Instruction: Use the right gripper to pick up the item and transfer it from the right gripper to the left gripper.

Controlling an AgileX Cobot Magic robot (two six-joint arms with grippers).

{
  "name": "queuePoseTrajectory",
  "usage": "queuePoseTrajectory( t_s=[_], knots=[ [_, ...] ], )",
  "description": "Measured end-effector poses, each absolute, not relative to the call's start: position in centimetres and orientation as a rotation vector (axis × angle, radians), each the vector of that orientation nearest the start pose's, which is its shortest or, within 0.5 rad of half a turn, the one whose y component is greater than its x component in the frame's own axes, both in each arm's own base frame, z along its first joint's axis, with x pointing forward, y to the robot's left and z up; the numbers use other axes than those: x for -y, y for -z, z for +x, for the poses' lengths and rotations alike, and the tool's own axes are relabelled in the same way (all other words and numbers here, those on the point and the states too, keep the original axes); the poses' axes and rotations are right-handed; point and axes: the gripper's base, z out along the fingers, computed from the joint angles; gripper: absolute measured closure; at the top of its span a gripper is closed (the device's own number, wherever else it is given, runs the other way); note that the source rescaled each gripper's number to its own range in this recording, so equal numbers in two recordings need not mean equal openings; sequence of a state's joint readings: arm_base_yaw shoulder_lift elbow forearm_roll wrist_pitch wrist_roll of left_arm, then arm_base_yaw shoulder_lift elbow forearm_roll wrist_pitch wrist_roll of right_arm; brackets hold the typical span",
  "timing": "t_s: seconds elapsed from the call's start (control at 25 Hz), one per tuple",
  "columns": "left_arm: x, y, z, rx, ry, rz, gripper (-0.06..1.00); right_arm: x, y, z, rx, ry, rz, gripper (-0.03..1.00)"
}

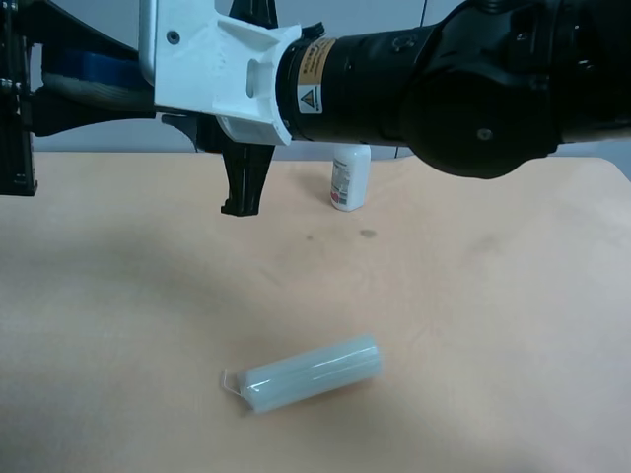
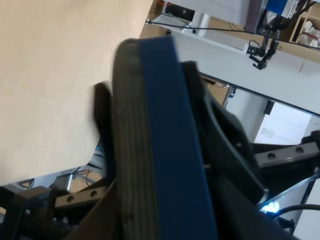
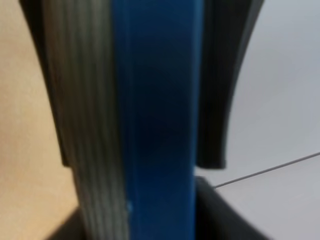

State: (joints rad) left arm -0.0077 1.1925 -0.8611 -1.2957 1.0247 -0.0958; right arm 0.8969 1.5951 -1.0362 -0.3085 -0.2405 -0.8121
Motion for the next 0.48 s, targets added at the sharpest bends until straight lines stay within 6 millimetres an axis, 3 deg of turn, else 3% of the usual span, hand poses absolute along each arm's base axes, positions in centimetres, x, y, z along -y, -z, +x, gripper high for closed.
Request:
queuePoseTrajectory(
  t_s=[0.16, 0.2, 0.32, 0.48],
  knots=[
    [7.7, -33.04, 22.1, -2.287, 1.695, -0.794, 0.94, -29.08, -28.64, 22.36, -0.935, 0.09, -1.57, 0.21],
    [7.7, -33.04, 22.1, -2.286, 1.696, -0.793, 0.94, -29.06, -28.6, 22.36, -0.938, 0.091, -1.573, 0.13],
    [7.7, -33.04, 22.1, -2.286, 1.696, -0.791, 0.94, -29.0, -28.45, 22.38, -0.943, 0.101, -1.59, 0.0],
    [7.7, -33.05, 22.1, -2.285, 1.697, -0.792, 0.94, -28.8, -28.43, 22.33, -0.955, 0.113, -1.611, -0.03]
  ],
)
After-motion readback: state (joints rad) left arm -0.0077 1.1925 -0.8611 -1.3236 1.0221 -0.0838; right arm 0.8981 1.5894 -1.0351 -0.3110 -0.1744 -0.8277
